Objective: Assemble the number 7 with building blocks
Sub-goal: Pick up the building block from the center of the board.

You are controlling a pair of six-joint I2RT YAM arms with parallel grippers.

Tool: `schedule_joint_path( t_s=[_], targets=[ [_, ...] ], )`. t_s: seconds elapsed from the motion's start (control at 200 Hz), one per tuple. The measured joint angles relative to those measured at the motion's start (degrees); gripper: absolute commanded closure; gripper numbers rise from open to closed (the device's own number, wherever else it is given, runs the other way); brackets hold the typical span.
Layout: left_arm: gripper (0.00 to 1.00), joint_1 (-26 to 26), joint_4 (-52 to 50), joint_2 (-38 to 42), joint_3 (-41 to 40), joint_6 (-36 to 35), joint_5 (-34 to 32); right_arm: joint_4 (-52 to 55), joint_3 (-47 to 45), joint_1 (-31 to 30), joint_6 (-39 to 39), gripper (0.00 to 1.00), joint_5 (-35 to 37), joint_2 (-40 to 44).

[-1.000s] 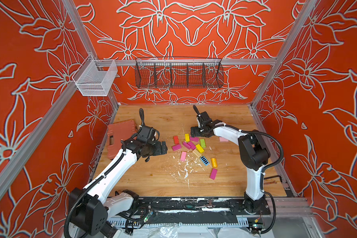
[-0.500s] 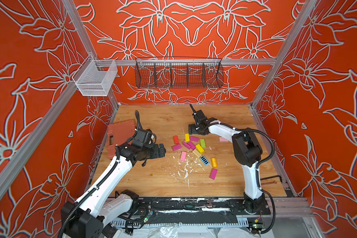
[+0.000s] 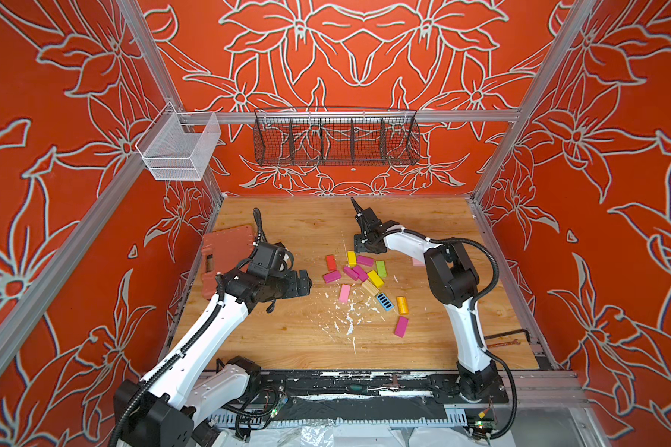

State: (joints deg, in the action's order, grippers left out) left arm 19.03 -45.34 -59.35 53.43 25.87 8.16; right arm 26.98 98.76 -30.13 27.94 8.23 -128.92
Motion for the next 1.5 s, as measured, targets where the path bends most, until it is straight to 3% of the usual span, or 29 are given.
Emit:
schedule_joint_path(
  t_s=[0.32,0.445,0.581,1.086,1.336,1.501],
  targets=[
    [0.03,0.0,0.5,0.0,0.0,0.3,0.0,1.2,2.3,0.0,-0.1,0.33,1.4,-0.5],
    [0.03,0.0,0.7,0.0,-0.2,0.3,0.0,1.7,3.6,0.0,-0.4,0.21,1.7,-1.2],
    [0.03,0.0,0.9,0.0,-0.7,0.4,0.0,2.7,6.0,0.0,-0.5,0.17,1.9,-3.0],
    [0.03,0.0,1.0,1.0,-0.7,0.5,0.0,4.3,8.7,0.0,-0.8,0.32,3.2,-5.2],
    [0.03,0.0,1.4,1.0,-0.7,0.6,0.0,2.6,1.8,0.4,-4.4,0.32,3.5,-0.7],
    [0.03,0.0,1.4,0.9,-0.7,0.6,0.0,1.4,-7.2,2.1,-8.0,0.33,1.6,7.2]
  ],
)
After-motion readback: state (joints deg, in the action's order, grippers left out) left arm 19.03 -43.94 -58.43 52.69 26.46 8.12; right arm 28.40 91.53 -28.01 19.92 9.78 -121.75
